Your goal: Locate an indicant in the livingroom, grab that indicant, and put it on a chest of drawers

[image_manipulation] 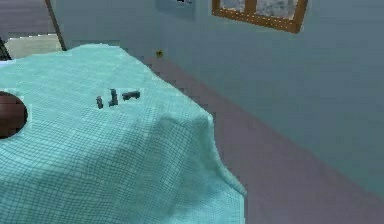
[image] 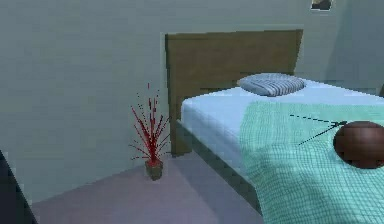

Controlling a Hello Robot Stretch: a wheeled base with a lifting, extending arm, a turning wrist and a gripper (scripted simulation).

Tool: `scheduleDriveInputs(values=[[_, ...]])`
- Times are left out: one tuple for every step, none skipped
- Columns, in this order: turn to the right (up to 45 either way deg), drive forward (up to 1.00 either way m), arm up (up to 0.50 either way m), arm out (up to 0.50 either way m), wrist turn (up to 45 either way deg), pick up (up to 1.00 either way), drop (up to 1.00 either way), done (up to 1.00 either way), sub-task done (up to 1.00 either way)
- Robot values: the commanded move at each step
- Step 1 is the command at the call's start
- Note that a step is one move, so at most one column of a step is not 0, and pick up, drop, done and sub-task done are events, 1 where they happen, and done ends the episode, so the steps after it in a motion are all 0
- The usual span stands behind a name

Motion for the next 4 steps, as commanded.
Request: scheduleDriveInputs(values=[[-45.0, 0.0, 0.0, 0.0, 0.0, 0.0, 0.0, 0.0, 0.0], [-30.0, 0.0, 0.0, 0.0, 0.0, 0.0, 0.0, 0.0, 0.0], [0.0, 0.35, 0.0, 0.0, 0.0, 0.0, 0.0, 0.0, 0.0], [-45.0, 0.0, 0.0, 0.0, 0.0, 0.0, 0.0, 0.0, 0.0]])
